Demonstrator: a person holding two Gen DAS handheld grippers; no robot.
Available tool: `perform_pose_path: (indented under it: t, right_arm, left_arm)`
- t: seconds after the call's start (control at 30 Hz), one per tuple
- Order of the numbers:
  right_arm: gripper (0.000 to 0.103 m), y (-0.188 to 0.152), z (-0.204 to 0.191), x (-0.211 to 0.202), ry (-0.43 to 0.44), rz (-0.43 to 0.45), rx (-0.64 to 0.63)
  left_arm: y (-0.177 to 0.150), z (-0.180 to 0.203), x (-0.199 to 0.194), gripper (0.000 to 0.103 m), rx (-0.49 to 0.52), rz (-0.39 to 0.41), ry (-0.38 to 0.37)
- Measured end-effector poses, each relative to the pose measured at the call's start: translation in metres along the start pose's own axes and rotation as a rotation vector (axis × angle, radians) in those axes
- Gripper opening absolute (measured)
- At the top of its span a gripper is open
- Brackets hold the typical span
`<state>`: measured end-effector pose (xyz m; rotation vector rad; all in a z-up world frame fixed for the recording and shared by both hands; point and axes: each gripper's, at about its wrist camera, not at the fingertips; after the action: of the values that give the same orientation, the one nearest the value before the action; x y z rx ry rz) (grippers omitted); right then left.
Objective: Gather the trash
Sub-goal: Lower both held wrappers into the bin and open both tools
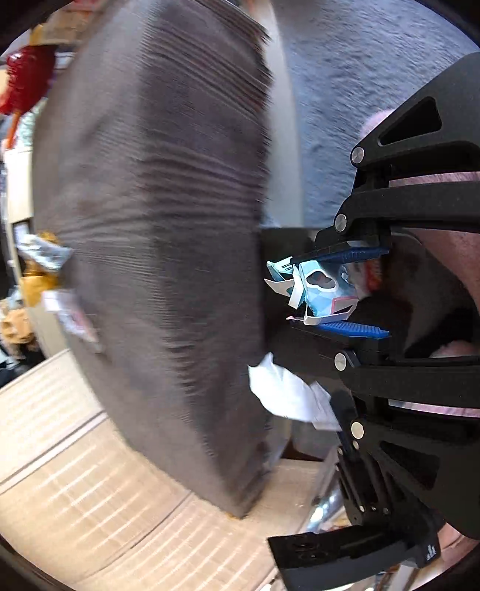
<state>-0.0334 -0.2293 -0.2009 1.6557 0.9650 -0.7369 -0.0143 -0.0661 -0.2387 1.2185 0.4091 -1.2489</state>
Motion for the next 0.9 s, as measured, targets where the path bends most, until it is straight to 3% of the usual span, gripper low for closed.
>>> perform_pose_path:
  t: [0.27, 0.47, 0.67, 0.77, 0.83, 0.9]
  right_arm:
    - [0.03, -0.011, -0.014, 0.034, -0.028, -0.084, -0.041]
    - [0.031, -0.004, -0.018, 0.038, -0.025, -0.093, -0.043]
    - [0.043, 0.002, -0.02, 0.034, -0.02, -0.076, -0.033]
    - [0.051, 0.004, -0.017, 0.032, -0.025, -0.071, -0.021]
    - [0.058, 0.004, -0.016, 0.031, -0.033, -0.068, -0.015]
    - [0.067, 0.004, -0.013, 0.03, -0.048, -0.06, -0.007]
  left_arm:
    - [-0.014, -0.015, 0.038, 0.005, -0.007, -0.096, 0.033]
    - [-0.018, -0.012, 0.046, 0.007, 0.004, -0.103, 0.032]
    - [-0.018, -0.022, 0.041, 0.01, -0.024, -0.095, 0.008]
    - [-0.018, -0.024, 0.039, 0.025, -0.032, -0.085, 0.002]
    - [-0.017, -0.021, 0.038, 0.048, -0.034, -0.07, 0.003]
    - [-0.015, -0.021, 0.033, 0.061, -0.031, -0.055, 0.013]
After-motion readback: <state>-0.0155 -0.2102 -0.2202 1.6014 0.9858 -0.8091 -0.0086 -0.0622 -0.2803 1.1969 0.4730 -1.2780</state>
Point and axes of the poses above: each gripper's, at about its wrist camera, not at the fingertips, and x roughly the way its jaws point, z to its right, y to its top, and after that the axes turned 6 degrees about -y, right-handed
